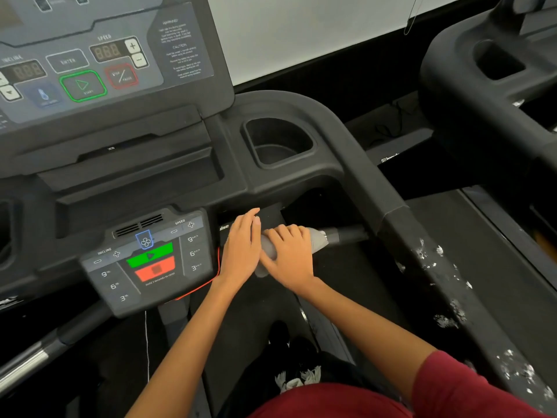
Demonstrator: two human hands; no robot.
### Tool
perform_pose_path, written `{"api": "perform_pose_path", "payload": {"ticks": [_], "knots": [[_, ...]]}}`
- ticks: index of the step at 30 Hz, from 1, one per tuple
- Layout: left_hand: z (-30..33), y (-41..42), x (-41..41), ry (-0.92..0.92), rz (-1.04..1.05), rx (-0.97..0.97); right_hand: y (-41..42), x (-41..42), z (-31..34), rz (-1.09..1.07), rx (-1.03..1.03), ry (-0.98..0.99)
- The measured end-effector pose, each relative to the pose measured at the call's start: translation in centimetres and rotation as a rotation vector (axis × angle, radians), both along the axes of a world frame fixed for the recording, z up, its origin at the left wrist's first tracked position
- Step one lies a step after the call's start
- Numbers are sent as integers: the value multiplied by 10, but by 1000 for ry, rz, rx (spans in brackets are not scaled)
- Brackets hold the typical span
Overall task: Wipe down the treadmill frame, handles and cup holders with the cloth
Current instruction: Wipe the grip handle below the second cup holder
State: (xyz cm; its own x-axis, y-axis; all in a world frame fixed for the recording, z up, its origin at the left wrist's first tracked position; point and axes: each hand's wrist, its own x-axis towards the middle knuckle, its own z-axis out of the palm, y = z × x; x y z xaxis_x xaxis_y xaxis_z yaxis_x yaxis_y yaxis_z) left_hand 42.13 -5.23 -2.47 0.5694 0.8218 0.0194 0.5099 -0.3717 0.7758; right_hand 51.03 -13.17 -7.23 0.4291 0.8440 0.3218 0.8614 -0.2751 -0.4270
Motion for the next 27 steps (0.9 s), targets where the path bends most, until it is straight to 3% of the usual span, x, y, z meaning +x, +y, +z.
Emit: {"api": "perform_pose_path", "payload": {"ticks": [5,9,16,21,27], "knots": [[3,-2,5,34,22,-32,-27,43,-11,449,3,-218],[-2,-4,4,133,-20,70,-49,81,-20,514,-56,-379],[-16,-9,4,493,-119,474,-84,112,-22,206,-103,-254],[-19,-10,6,535,-75,615,-85,95,-29,1,-104,-97],[-23,-11,7,561,-38,677,-52,40,-37,-380,137,272]]}}
